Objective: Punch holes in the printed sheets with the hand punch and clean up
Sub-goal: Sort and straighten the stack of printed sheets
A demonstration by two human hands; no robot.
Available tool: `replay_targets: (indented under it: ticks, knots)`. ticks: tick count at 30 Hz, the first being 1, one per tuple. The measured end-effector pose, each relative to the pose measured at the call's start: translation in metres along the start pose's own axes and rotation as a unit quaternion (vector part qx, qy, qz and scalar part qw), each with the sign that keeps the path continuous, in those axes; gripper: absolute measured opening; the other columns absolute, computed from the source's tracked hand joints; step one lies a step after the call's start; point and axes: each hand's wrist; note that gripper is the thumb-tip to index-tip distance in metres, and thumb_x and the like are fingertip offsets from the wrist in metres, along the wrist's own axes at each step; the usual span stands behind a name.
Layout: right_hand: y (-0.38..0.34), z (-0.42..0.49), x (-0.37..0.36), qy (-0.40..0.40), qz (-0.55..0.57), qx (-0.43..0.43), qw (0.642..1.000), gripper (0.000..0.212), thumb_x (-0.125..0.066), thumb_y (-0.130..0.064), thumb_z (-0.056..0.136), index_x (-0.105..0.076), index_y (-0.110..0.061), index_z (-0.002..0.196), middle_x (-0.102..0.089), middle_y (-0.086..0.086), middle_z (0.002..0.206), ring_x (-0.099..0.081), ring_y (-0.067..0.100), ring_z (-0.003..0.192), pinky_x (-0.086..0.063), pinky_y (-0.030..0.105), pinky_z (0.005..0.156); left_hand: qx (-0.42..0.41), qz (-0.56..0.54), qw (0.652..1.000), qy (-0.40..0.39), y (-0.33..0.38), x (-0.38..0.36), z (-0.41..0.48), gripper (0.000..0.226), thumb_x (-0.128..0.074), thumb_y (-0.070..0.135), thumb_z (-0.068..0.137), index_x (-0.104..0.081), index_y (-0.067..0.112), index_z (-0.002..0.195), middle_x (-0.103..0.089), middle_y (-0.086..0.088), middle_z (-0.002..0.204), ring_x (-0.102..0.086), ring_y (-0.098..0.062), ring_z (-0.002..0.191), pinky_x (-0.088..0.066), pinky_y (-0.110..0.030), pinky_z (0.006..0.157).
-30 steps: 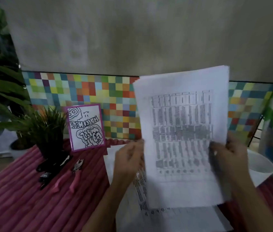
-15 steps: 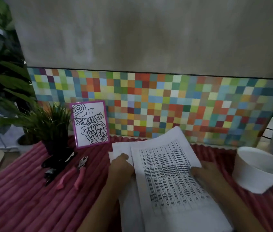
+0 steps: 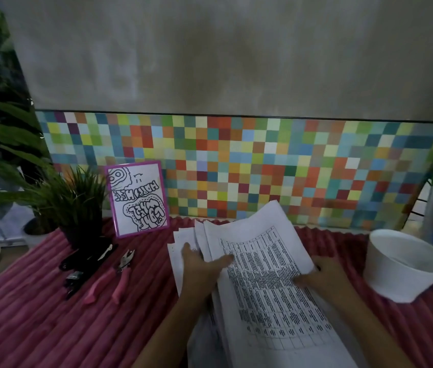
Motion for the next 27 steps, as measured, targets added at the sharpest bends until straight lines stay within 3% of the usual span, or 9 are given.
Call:
replay_targets:
  ticks: [2,4,7,9,13,15,19,24,27]
  knots:
    - [0.001,0.000,0.003,-0.010,0.018,-0.006,1.000,0.024,-0.080,0.007,0.064,-0.072,-0.007,0.081,-0.072,0.005,0.068,-0.067,0.018,0.056,-0.049,0.027,0.052,-0.038,0.052,0.995,-0.077,0.001,-0.002,-0.005,0.053,-0.076,-0.004,0.073,-0.053,0.005,0.120,-0.068,-0.012,0.106,-0.066,-0.021,0.092,-0.056,-0.023,0.071]
    - [0.001,0.001,0.005,-0.022,0.063,-0.013,0.998,0.026,-0.079,0.010,0.062,-0.074,-0.002,0.085,-0.073,0.010,0.069,-0.070,0.024,0.059,-0.057,0.040,0.055,-0.113,0.122,0.979,-0.116,0.004,-0.003,-0.010,0.040,-0.062,-0.010,0.082,-0.053,0.010,0.115,-0.065,0.000,0.092,-0.064,-0.007,0.077,-0.051,-0.013,0.059]
    - [-0.005,-0.004,0.006,-0.029,0.173,-0.012,0.984,0.028,-0.075,0.016,0.068,-0.069,0.003,0.092,-0.071,0.015,0.075,-0.068,0.015,0.052,-0.050,0.022,0.044,-0.198,0.117,0.961,-0.151,0.016,-0.002,-0.014,0.043,-0.056,-0.003,0.087,-0.053,0.026,0.119,-0.062,0.007,0.097,-0.061,0.003,0.074,-0.051,-0.016,0.061]
    - [-0.008,-0.003,0.011,-0.009,0.237,0.020,0.971,0.040,-0.079,0.011,0.065,-0.065,0.003,0.102,-0.072,0.019,0.089,-0.071,0.016,0.062,-0.051,0.018,0.049,-0.210,0.038,0.961,-0.176,0.021,0.001,-0.015,0.042,-0.060,0.008,0.084,-0.055,0.028,0.121,-0.067,0.003,0.106,-0.065,-0.006,0.092,-0.054,-0.023,0.075]
    - [-0.005,-0.003,0.025,-0.039,0.289,0.073,0.954,0.088,-0.096,-0.037,0.032,-0.068,-0.009,0.110,-0.075,0.008,0.103,-0.073,0.024,0.092,-0.056,0.028,0.071,-0.074,-0.157,0.961,-0.215,0.025,0.000,-0.019,0.037,-0.057,0.001,0.084,-0.061,0.013,0.119,-0.073,-0.008,0.109,-0.070,-0.026,0.100,-0.057,-0.037,0.086]
    - [-0.006,-0.005,0.029,-0.051,0.314,0.071,0.946,0.076,-0.094,-0.030,0.036,-0.069,-0.009,0.105,-0.076,0.006,0.099,-0.073,0.022,0.091,-0.057,0.024,0.066,-0.056,-0.121,0.970,-0.204,0.022,-0.005,-0.023,0.030,-0.051,0.010,0.094,-0.058,0.013,0.123,-0.069,-0.006,0.118,-0.066,-0.026,0.109,-0.051,-0.040,0.096]
    - [-0.006,-0.004,0.022,0.005,0.324,0.021,0.946,0.032,-0.065,0.017,0.077,-0.064,-0.001,0.104,-0.074,0.005,0.086,-0.072,0.015,0.074,-0.055,0.018,0.055,-0.070,0.154,0.984,-0.058,0.010,-0.019,-0.024,0.049,-0.051,0.036,0.097,-0.038,0.015,0.139,-0.045,-0.004,0.138,-0.042,-0.024,0.133,-0.036,-0.034,0.106]
    - [0.003,0.000,0.016,0.020,0.312,-0.043,0.949,0.036,-0.058,0.022,0.080,-0.060,0.005,0.112,-0.069,0.020,0.099,-0.067,0.025,0.081,-0.053,0.028,0.063,0.094,-0.065,0.992,-0.049,0.009,-0.018,-0.016,0.082,-0.074,0.050,0.076,-0.042,0.006,0.136,-0.053,-0.012,0.133,-0.054,-0.031,0.119,-0.041,-0.041,0.104]
    - [0.005,0.003,0.018,-0.002,0.351,-0.062,0.934,0.045,-0.058,0.022,0.079,-0.056,0.009,0.122,-0.068,0.019,0.108,-0.065,0.027,0.096,-0.050,0.038,0.089,0.085,-0.012,0.988,-0.125,0.006,-0.016,-0.015,0.075,-0.079,0.045,0.063,-0.059,0.006,0.124,-0.068,-0.009,0.115,-0.065,-0.025,0.103,-0.053,-0.043,0.094]
Point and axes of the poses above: each hand's wrist, its own z-axis towards the middle knuckle, its own x-axis out of the back of the hand, y = z × x
